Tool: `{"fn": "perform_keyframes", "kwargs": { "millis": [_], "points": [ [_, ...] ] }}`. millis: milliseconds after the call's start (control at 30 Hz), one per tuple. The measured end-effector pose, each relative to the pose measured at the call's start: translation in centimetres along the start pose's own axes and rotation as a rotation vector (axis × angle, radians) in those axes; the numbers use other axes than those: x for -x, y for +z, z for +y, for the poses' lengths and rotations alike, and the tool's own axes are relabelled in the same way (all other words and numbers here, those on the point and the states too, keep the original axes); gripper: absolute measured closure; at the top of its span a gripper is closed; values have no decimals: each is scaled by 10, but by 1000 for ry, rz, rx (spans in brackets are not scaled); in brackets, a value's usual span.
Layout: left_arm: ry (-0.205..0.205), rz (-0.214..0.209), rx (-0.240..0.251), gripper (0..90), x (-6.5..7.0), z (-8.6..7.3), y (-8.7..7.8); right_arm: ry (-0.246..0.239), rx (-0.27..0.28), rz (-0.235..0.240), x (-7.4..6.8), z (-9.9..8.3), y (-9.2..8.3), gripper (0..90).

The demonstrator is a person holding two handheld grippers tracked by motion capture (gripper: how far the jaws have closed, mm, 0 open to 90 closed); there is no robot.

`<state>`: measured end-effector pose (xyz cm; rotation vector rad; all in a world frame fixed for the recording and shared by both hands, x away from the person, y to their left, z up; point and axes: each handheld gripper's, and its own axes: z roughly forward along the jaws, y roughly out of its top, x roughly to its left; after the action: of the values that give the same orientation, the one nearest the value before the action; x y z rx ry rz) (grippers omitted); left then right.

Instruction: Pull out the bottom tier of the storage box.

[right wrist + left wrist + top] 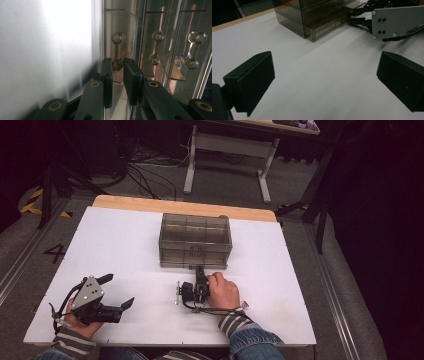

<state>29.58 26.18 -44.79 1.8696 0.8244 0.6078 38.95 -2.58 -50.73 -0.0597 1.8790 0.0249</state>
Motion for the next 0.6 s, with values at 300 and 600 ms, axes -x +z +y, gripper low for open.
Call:
{"fn": "perform_keyframes", "kwargs": {
  "millis": [300, 600],
  "points": [
    [1, 0, -1, 22, 0, 0, 0, 7, 2, 11, 0, 0, -4, 784],
    [-1, 0, -1, 22, 0, 0, 0, 12, 12, 36, 2, 0, -7, 741]
  ]
}}
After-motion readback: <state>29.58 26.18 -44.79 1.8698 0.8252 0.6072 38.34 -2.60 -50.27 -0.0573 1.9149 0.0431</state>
